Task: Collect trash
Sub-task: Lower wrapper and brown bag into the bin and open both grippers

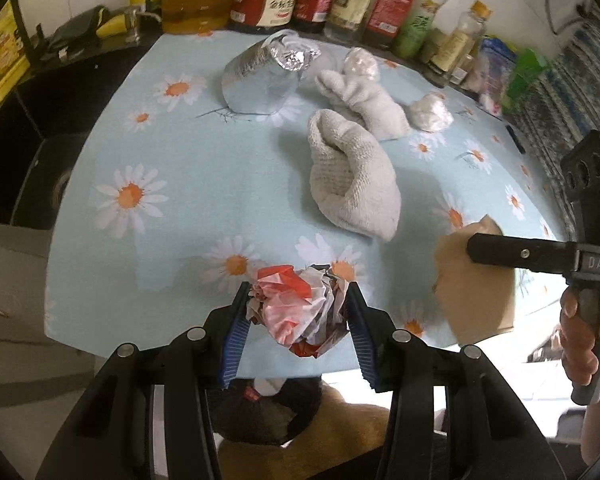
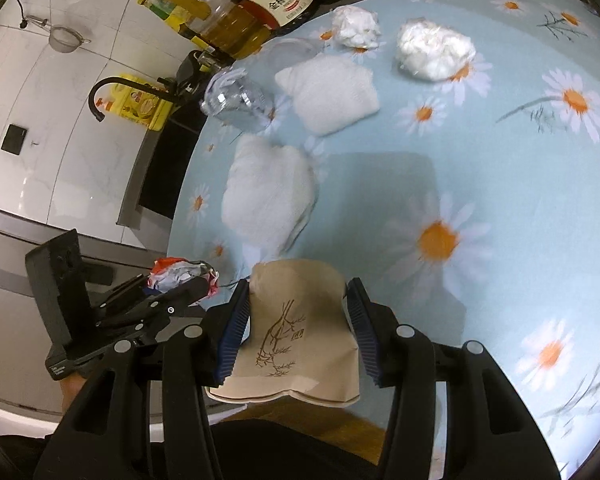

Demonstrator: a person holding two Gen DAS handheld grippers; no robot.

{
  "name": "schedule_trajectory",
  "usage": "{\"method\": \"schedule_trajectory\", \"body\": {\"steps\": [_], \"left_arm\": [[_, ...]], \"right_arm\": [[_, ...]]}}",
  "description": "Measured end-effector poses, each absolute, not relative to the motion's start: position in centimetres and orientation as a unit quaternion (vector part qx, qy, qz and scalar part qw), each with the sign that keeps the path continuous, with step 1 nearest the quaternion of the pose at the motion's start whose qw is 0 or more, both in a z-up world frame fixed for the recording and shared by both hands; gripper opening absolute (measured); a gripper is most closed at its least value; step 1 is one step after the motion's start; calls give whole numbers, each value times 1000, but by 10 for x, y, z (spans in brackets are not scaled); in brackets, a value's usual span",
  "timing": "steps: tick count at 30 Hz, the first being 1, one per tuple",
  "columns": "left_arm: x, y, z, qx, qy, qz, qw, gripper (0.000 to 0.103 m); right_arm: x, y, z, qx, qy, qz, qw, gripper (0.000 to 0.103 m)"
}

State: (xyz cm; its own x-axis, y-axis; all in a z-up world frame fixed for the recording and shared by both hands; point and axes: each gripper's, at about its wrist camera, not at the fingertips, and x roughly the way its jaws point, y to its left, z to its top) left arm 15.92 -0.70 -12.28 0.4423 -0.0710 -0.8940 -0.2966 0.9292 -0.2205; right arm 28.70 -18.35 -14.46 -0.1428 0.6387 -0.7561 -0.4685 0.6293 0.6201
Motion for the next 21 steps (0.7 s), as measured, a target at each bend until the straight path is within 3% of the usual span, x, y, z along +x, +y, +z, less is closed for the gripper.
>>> {"method": "schedule_trajectory", "body": {"steps": [21], "left_arm": [[86, 19, -141, -202, 507, -25, 837, 45]], "right_arm": [[170, -181, -132, 95, 622, 340, 699, 50]]}}
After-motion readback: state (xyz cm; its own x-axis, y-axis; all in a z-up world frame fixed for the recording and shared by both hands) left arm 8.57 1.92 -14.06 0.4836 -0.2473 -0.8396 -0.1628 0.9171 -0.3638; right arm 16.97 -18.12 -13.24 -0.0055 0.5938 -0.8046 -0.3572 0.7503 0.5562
